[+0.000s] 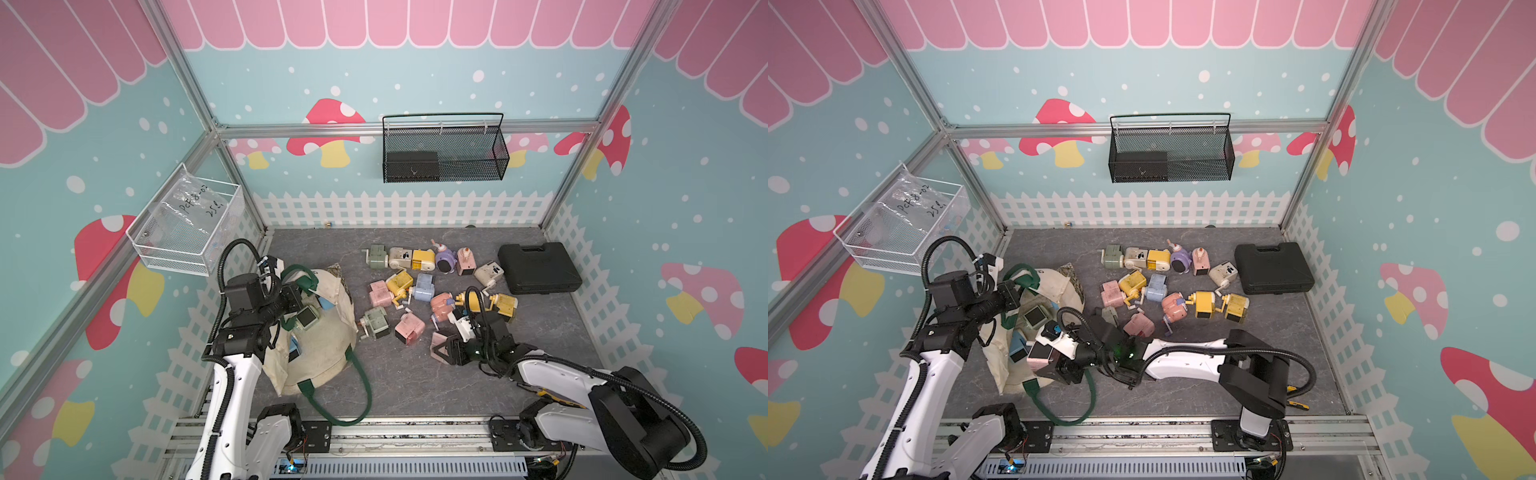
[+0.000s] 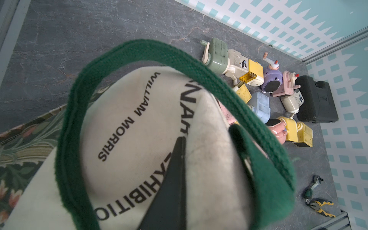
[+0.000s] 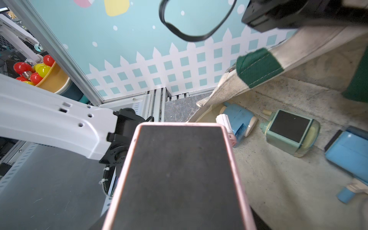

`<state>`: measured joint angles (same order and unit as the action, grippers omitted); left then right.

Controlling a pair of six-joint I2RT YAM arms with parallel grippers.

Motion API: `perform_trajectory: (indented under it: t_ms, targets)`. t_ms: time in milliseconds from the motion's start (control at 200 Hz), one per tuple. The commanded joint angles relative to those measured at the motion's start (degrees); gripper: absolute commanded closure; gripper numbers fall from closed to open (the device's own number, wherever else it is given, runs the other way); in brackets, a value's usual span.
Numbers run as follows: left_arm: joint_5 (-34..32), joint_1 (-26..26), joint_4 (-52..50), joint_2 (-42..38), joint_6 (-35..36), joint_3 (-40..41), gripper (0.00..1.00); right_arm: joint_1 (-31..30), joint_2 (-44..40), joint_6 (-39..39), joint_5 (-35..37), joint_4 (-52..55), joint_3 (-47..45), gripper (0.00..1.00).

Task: Take out the pencil sharpeners from the tote bags
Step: Place the pencil sharpener at the center of the board.

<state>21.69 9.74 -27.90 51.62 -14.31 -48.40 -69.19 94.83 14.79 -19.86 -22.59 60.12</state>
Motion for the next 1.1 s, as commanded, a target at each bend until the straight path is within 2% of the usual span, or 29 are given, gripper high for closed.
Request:
perform_trajectory:
  t_ms: [0, 190, 285, 555, 630, 851, 1096]
  targets:
    - [0.19, 0.69, 1.88, -1.49, -0.81, 0.59, 1.0, 2.53, -5.33, -0.89, 1.12, 2.82, -2.28, 0.56]
    - [0.54, 0.65, 2.06, -1.7, -1.07, 0.85, 1.0, 14.08, -13.25, 5.53, -3.33, 4.01, -11.7, 0.56]
    - [0.81, 0.64, 2.06, -1.76, -1.14, 0.94, 1.0, 19.07, -17.64, 6.4, -3.36, 5.61, -16.19, 0.57]
    - [0.57, 0.86, 2.06, -1.87, -1.08, 0.94, 1.0, 28.65, -28.6, 9.6, -4.46, 12.78, -26.85, 0.57]
    - [0.77, 0.83, 2.05, -1.85, -1.18, 1.03, 1.0, 31.23, -31.97, 11.44, -6.72, 14.29, -31.19, 0.57]
    - [1.25, 0.86, 1.93, -2.3, -1.49, 1.38, 1.0, 35.67, -37.32, 13.22, -8.93, 20.04, -38.19, 0.57]
    - [1.36, 0.89, 1.78, -2.48, -1.58, 1.56, 1.0, 37.25, -33.84, 13.74, -7.68, 18.01, -40.55, 0.57]
